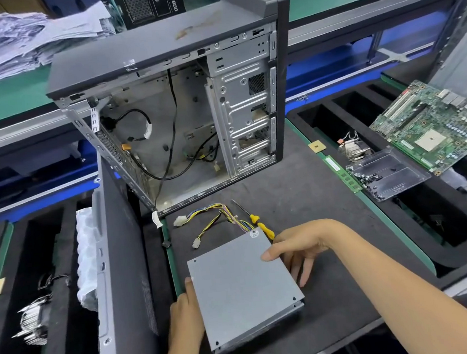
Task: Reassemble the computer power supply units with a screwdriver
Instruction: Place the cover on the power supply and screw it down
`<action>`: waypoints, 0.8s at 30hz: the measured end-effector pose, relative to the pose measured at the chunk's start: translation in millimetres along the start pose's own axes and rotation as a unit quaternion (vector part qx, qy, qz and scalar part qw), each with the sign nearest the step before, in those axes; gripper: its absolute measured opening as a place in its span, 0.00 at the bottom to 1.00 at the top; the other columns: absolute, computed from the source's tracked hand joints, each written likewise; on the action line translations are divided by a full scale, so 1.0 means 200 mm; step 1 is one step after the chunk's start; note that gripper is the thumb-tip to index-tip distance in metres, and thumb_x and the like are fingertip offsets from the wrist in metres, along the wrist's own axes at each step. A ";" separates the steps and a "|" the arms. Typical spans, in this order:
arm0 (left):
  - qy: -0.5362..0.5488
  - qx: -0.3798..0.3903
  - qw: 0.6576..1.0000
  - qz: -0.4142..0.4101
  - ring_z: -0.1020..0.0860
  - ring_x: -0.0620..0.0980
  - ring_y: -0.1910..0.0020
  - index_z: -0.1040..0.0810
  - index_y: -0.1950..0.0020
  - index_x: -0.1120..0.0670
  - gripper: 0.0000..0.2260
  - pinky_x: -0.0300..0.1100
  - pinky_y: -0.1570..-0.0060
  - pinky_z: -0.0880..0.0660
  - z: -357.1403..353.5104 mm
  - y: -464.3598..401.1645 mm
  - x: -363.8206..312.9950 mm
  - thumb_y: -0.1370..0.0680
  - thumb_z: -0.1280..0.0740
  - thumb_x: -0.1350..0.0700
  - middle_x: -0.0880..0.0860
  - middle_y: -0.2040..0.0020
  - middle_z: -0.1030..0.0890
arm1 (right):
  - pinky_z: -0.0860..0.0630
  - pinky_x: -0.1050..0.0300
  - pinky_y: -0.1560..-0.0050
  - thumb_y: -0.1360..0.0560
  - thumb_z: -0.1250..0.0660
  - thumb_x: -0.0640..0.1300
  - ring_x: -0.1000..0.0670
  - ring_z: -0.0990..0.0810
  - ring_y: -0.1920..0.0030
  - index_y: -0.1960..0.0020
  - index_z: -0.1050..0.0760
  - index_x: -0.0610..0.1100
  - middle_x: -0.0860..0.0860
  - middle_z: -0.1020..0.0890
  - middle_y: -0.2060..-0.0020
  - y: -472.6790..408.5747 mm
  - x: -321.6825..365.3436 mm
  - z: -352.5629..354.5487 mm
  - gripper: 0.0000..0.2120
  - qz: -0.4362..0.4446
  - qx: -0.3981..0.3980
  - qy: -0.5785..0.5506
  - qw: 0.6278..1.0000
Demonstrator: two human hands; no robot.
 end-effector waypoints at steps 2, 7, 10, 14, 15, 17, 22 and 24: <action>-0.006 -0.001 1.000 0.005 0.24 0.57 0.42 0.58 0.22 0.62 0.27 0.42 0.46 0.30 -0.01 0.00 0.01 0.17 0.48 0.62 0.58 0.42 0.26 | 0.18 0.52 0.61 0.38 0.24 0.64 0.35 0.17 0.54 0.35 0.31 0.40 0.34 0.19 0.49 0.01 -0.03 0.05 0.42 -0.031 -0.026 0.013 0.999; -0.011 -0.010 1.000 0.013 0.24 0.56 0.42 0.57 0.22 0.62 0.26 0.42 0.45 0.28 0.00 0.01 0.02 0.17 0.49 0.64 0.58 0.40 0.25 | 0.19 0.53 0.62 0.41 0.22 0.64 0.35 0.16 0.56 0.37 0.31 0.38 0.33 0.19 0.51 0.04 -0.05 0.08 0.44 -0.044 -0.065 -0.004 0.997; -0.018 -0.011 1.000 0.011 0.24 0.54 0.42 0.59 0.22 0.61 0.27 0.40 0.46 0.29 -0.01 -0.01 0.02 0.17 0.49 0.63 0.56 0.39 0.26 | 0.18 0.53 0.61 0.39 0.24 0.65 0.36 0.16 0.54 0.38 0.29 0.42 0.34 0.18 0.50 0.05 -0.06 0.04 0.39 -0.024 -0.061 -0.017 0.998; 0.049 -0.018 0.997 0.055 0.26 0.54 0.44 0.55 0.21 0.60 0.24 0.39 0.51 0.34 -0.01 0.01 0.06 0.16 0.52 0.63 0.57 0.38 0.26 | 0.18 0.50 0.56 0.35 0.26 0.64 0.38 0.17 0.51 0.37 0.31 0.43 0.34 0.19 0.46 0.05 -0.06 -0.01 0.36 -0.009 -0.031 -0.032 0.999; 0.068 -0.011 0.996 0.062 0.26 0.56 0.42 0.52 0.21 0.60 0.23 0.40 0.49 0.33 -0.01 0.01 0.06 0.16 0.52 0.62 0.59 0.36 0.26 | 0.18 0.51 0.56 0.34 0.27 0.64 0.39 0.17 0.50 0.37 0.30 0.43 0.35 0.20 0.45 0.05 -0.05 -0.02 0.35 -0.007 -0.022 -0.028 0.999; 0.088 -0.005 0.993 0.077 0.26 0.56 0.42 0.52 0.21 0.60 0.22 0.40 0.50 0.33 -0.01 0.01 0.07 0.15 0.52 0.62 0.59 0.37 0.26 | 0.18 0.53 0.58 0.33 0.28 0.63 0.40 0.17 0.49 0.38 0.29 0.43 0.35 0.20 0.44 0.06 -0.04 -0.03 0.33 -0.006 -0.004 -0.022 1.000; 0.199 -0.069 0.972 0.104 0.24 0.58 0.63 0.23 0.51 0.60 0.16 0.43 0.69 0.35 0.06 0.05 0.14 0.16 0.47 0.54 0.56 0.62 0.22 | 0.18 0.53 0.56 0.30 0.30 0.61 0.39 0.19 0.45 0.36 0.28 0.41 0.35 0.22 0.42 0.05 -0.02 -0.05 0.31 -0.022 0.023 -0.006 0.999; 0.272 -0.099 0.950 0.113 0.24 0.63 0.61 0.23 0.61 0.62 0.26 0.47 0.65 0.32 0.09 0.11 0.16 0.16 0.49 0.46 0.60 0.66 0.23 | 0.18 0.52 0.55 0.28 0.31 0.59 0.38 0.20 0.44 0.34 0.29 0.39 0.35 0.22 0.41 0.05 -0.01 -0.06 0.31 -0.031 0.034 0.002 0.999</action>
Point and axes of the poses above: each hand's wrist, its own y-axis away from the middle knuckle, its own z-axis out of the back of the hand, x = y × z, the point moved 10 cm from there along -y, towards the middle knuckle
